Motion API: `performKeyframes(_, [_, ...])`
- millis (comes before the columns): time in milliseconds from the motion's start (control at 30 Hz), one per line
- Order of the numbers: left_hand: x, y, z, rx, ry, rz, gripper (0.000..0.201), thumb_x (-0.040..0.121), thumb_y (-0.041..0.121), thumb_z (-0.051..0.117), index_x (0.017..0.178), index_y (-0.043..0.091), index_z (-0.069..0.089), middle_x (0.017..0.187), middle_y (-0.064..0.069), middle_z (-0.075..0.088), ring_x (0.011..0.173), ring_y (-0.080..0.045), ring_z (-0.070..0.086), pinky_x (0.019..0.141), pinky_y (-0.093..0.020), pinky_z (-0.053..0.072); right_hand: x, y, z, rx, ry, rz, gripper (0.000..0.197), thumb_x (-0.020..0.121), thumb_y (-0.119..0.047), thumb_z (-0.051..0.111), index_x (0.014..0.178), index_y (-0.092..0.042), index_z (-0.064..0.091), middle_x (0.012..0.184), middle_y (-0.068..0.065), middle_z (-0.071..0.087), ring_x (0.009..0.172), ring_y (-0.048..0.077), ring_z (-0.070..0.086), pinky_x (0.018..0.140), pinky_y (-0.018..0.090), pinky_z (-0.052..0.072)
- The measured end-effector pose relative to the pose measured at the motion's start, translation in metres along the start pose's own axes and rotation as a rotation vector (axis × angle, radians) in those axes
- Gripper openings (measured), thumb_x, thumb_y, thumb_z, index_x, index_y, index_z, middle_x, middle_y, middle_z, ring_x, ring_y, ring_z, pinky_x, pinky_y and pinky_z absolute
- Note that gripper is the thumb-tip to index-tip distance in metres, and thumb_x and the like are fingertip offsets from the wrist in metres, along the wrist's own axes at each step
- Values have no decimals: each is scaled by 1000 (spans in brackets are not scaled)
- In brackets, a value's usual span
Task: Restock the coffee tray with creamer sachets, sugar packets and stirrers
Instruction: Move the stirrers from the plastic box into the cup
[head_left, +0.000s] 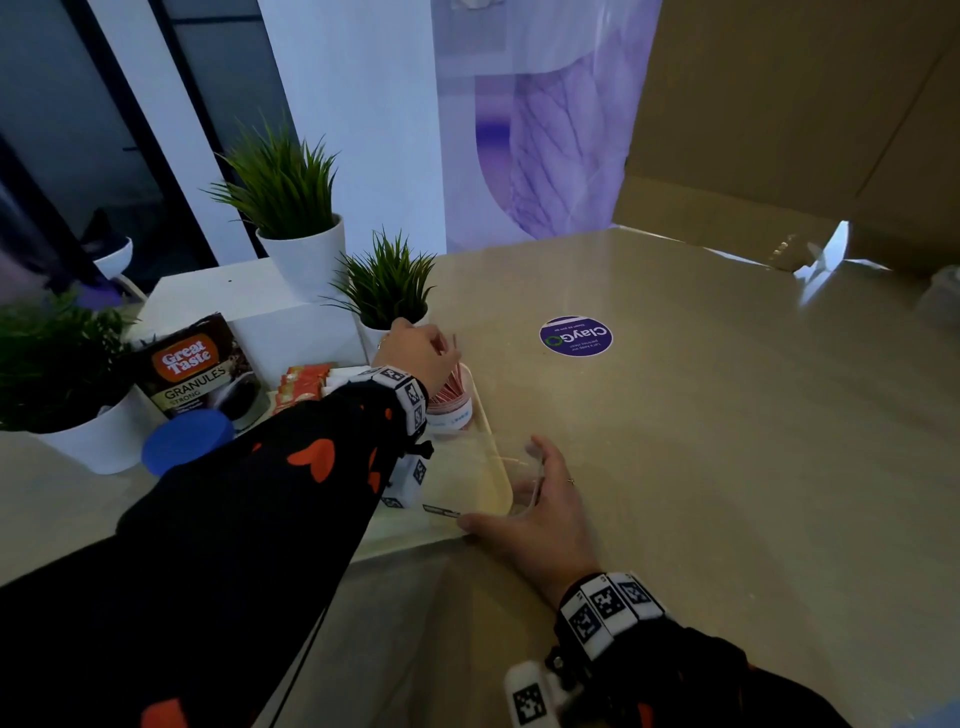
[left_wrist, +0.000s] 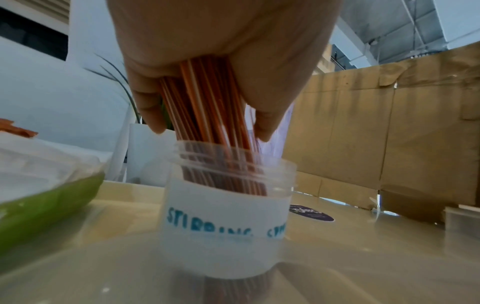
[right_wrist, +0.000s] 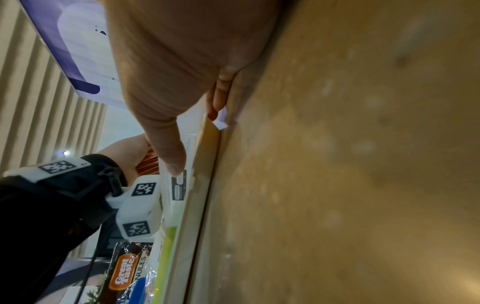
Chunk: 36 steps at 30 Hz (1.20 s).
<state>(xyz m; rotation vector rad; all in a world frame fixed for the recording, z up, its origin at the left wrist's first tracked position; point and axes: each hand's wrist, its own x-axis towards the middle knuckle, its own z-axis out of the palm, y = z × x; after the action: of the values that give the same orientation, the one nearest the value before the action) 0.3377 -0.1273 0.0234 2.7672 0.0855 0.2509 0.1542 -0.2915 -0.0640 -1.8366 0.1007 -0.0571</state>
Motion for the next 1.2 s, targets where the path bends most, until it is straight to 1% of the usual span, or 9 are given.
performKeyframes(133, [3,-3,2,-20,69,46,31,89,25,63,119,28,58,128,-4,44,100,-27,63,79,-32,50,0,0,0,10,0,5,131,43,-50,98,150,-44,23,144,-17,48,113,3,58,97,37,56])
performKeyframes(233, [8,-4,-1,36,-63,129,54,89,12,52,135,40,51,150,1,37,118,-27,56,96,-39,51,-1,-1,0,24,-6,6,130,44,-47,98,151,-42,24,140,-20,48,111,1,58,96,36,57])
performKeyframes(333, [10,-5,-3,150,-111,145,29,93,33,49,112,30,70,130,-1,49,110,-25,56,94,-40,51,-2,-3,-1,23,-6,-2,130,45,-44,98,152,-39,25,140,-22,45,109,-2,57,95,34,57])
performKeyframes(433, [7,-9,-1,192,-68,138,32,88,50,54,100,23,65,112,-2,46,93,-22,57,83,-37,54,-1,-2,0,22,-5,6,130,45,-43,99,152,-39,25,139,-21,47,107,-2,58,94,35,58])
performKeyframes(633, [6,-12,-10,90,64,194,22,88,40,61,91,18,57,98,-2,46,81,-20,55,74,-32,51,-1,0,1,29,-7,12,130,44,-44,98,151,-40,25,126,-25,51,107,1,60,95,38,58])
performKeyframes(767, [6,-14,-18,83,80,199,22,88,41,63,86,20,60,100,-2,50,84,-21,56,74,-32,48,0,0,1,18,-6,15,132,41,-47,98,150,-42,24,138,-17,52,111,3,59,96,38,57])
performKeyframes(933, [3,-18,-27,92,-6,162,44,83,65,61,113,32,65,129,-2,50,112,-25,56,100,-45,47,0,0,2,10,1,-3,131,43,-43,99,152,-38,25,146,-18,46,111,0,58,97,34,56])
performKeyframes(1067, [0,-27,-26,-185,-129,32,64,78,71,63,128,32,56,136,-6,52,115,-26,57,98,-45,51,1,1,2,-2,6,-11,131,43,-44,98,151,-38,26,146,-18,46,112,2,59,97,34,56])
performKeyframes(1200, [-10,-31,-11,-124,-186,91,71,81,68,64,139,32,46,144,-7,44,123,-28,55,100,-44,52,1,2,3,11,14,2,131,40,-44,99,149,-41,27,142,-15,51,111,2,61,96,35,57])
